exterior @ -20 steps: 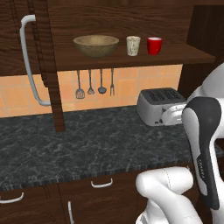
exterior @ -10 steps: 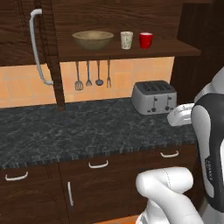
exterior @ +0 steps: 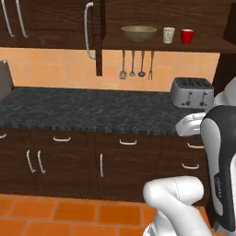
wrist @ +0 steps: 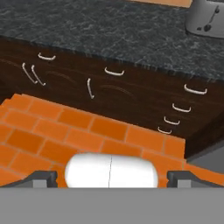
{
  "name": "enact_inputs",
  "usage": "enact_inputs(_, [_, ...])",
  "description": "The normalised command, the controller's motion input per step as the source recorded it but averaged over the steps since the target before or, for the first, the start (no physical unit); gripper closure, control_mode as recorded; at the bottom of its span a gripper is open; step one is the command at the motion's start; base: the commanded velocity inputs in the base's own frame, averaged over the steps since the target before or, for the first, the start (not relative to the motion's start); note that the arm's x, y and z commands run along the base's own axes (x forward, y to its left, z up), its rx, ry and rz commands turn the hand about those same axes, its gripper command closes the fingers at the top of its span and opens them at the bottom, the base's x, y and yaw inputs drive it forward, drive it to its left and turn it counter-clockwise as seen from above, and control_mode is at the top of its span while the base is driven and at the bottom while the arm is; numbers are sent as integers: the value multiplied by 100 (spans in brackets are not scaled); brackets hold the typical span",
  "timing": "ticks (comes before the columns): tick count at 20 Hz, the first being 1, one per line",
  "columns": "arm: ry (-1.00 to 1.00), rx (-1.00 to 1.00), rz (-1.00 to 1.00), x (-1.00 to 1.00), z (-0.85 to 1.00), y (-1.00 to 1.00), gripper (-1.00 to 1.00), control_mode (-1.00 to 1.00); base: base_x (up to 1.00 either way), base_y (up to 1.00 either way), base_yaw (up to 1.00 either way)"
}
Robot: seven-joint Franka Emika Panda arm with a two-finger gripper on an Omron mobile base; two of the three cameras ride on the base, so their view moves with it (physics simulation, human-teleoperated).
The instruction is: Gather all objects into one cabinet and sort the glasses and bowls to opposite sides.
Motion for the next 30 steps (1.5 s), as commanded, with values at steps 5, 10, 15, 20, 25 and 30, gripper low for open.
enact_inputs(5, [0,0,0,0,0,0,-100,100,-25,10,78])
enact_inputs(10, [0,0,0,0,0,0,-100,100,-18,13,84])
enact_inputs(15, [0,0,0,0,0,0,-100,100,-21,26,98])
enact_inputs(20, [0,0,0,0,0,0,-100,100,0,4,73])
enact_inputs(25, [0,0,0,0,0,0,-100,100,1,25,32])
enact_inputs(30, [0,0,0,0,0,0,-100,100,47,98,9])
